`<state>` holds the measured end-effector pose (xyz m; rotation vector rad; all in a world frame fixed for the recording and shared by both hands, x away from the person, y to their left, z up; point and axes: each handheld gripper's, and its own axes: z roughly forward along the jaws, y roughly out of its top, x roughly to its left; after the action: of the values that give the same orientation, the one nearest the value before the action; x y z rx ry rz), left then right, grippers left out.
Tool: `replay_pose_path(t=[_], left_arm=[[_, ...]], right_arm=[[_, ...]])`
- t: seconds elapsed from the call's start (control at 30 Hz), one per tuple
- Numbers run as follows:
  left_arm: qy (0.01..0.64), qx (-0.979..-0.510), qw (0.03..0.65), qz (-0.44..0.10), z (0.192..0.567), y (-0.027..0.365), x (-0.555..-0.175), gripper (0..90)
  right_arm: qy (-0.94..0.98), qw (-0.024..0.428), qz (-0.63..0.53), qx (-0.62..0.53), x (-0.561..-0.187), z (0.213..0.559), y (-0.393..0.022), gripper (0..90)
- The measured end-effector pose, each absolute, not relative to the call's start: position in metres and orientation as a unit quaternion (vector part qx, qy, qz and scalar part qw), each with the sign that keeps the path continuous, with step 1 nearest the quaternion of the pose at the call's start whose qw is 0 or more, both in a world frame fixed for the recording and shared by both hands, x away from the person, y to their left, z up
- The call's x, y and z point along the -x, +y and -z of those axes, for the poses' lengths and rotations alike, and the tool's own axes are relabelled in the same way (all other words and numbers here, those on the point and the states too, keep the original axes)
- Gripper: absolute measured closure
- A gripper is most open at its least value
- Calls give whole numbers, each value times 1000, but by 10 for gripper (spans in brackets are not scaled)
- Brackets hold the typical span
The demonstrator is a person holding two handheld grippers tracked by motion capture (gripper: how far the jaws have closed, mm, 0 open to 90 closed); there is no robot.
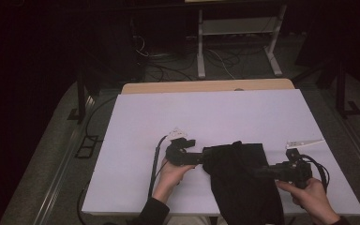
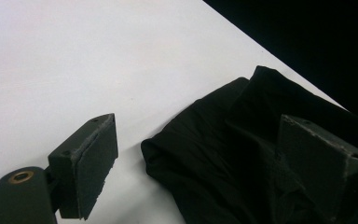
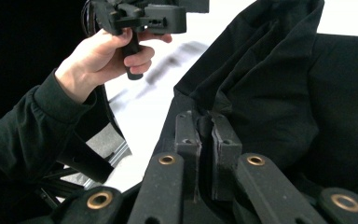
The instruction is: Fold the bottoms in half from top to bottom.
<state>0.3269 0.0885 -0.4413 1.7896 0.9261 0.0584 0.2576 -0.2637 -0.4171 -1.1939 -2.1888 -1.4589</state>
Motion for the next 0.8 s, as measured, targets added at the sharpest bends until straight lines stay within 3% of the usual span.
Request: replay_pose_path(t=[0.8], left_arm=[[393, -752, 528, -26, 444, 88, -328, 128]], right_arm=[[-793, 181, 454, 363, -238, 425, -263, 818]])
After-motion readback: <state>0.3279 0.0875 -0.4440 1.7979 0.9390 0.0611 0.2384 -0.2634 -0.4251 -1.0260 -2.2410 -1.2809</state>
